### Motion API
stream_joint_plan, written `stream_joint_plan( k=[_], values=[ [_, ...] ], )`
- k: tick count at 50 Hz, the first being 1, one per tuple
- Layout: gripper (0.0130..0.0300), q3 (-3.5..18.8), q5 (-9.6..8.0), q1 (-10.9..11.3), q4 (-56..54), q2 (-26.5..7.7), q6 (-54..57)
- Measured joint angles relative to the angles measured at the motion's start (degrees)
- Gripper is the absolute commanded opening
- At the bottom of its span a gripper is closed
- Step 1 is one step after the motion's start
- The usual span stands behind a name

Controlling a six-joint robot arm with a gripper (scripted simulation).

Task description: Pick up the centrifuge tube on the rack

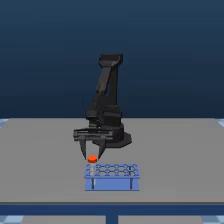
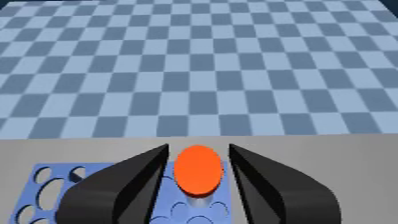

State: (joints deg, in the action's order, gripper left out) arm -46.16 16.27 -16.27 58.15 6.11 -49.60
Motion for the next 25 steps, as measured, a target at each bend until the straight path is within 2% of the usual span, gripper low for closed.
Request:
stream_joint_plan(
  k=[25],
  values=[
    [0.03, -1.2, 2.08, 0.0, -8.9, -2.3, 9.7]
  ],
)
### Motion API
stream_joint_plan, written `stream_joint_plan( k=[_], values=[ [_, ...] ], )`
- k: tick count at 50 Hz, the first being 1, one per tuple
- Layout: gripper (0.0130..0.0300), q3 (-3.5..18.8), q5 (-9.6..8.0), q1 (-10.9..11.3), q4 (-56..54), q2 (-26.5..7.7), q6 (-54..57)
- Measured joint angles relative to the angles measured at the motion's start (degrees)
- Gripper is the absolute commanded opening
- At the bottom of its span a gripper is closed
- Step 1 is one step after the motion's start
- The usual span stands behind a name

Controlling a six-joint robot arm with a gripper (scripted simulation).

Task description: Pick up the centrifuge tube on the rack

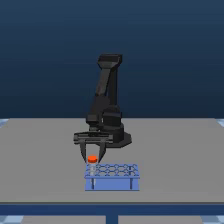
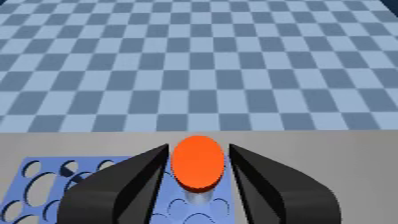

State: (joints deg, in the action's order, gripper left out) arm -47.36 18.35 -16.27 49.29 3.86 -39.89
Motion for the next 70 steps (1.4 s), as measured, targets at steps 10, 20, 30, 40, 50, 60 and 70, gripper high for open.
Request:
stream_joint_plan(
  k=[10, 20, 30, 40, 50, 60, 70],
  values=[
    [0.03, -0.1, 0.34, 0.0, -0.6, -0.2, 0.9],
    [0.013, -0.1, 0.44, 0.0, -0.7, -0.2, 1.1],
    [0.013, -0.1, 0.47, 0.0, -0.7, -0.2, 1.1],
    [0.013, -0.1, 0.43, 0.0, -0.6, -0.1, 1.1],
    [0.013, 0.1, 0.15, 0.0, 0.6, 0.2, -0.1],
    [0.013, 0.5, -0.46, 0.0, 3.5, 1.0, -2.8],
    [0.013, 1.1, -1.33, 0.0, 8.1, 2.2, -7.4]
  ],
)
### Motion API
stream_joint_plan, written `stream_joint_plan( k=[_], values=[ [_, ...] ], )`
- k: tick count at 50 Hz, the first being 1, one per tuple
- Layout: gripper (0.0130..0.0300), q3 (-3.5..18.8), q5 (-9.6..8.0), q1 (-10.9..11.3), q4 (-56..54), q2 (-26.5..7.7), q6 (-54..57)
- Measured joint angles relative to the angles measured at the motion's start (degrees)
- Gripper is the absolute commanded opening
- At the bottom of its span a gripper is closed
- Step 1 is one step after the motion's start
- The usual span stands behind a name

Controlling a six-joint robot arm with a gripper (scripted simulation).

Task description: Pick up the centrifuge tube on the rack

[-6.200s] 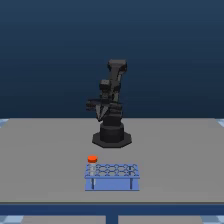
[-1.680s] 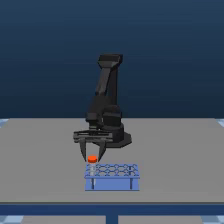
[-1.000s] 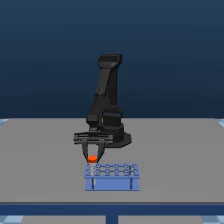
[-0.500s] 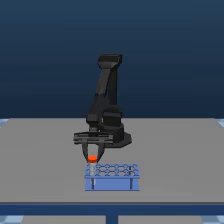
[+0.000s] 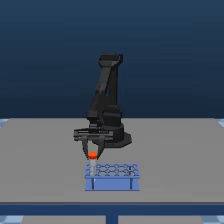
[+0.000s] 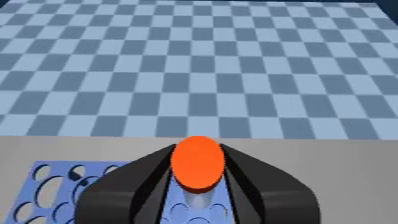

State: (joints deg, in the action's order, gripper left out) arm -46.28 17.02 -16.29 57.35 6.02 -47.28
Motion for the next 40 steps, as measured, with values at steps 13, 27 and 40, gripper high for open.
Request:
stream_joint_plan(
  k=[13, 27, 40],
  values=[
    [0.013, 1.1, -1.28, 0.0, 8.6, 1.7, -8.6],
    [0.013, 2.5, -2.4, 0.0, 20.7, 3.7, -20.8],
    [0.013, 3.9, -2.88, 0.0, 32.2, 5.2, -32.6]
  ],
)
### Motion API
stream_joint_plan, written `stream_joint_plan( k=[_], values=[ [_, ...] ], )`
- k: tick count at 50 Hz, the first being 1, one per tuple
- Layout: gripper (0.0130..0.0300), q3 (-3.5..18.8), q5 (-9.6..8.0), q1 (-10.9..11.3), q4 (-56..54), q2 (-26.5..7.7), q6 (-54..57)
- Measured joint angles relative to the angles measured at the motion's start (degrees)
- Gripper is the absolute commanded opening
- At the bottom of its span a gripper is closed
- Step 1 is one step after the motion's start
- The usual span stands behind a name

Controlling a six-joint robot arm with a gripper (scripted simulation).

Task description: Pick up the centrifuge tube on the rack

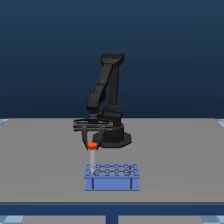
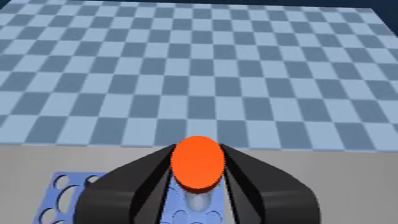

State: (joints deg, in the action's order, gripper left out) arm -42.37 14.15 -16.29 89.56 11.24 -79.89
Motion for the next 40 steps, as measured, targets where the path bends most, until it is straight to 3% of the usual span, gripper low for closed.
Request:
stream_joint_plan(
  k=[40],
  values=[
    [0.013, 4.4, 1.65, 0.0, 29.3, 3.6, -30.7]
  ],
)
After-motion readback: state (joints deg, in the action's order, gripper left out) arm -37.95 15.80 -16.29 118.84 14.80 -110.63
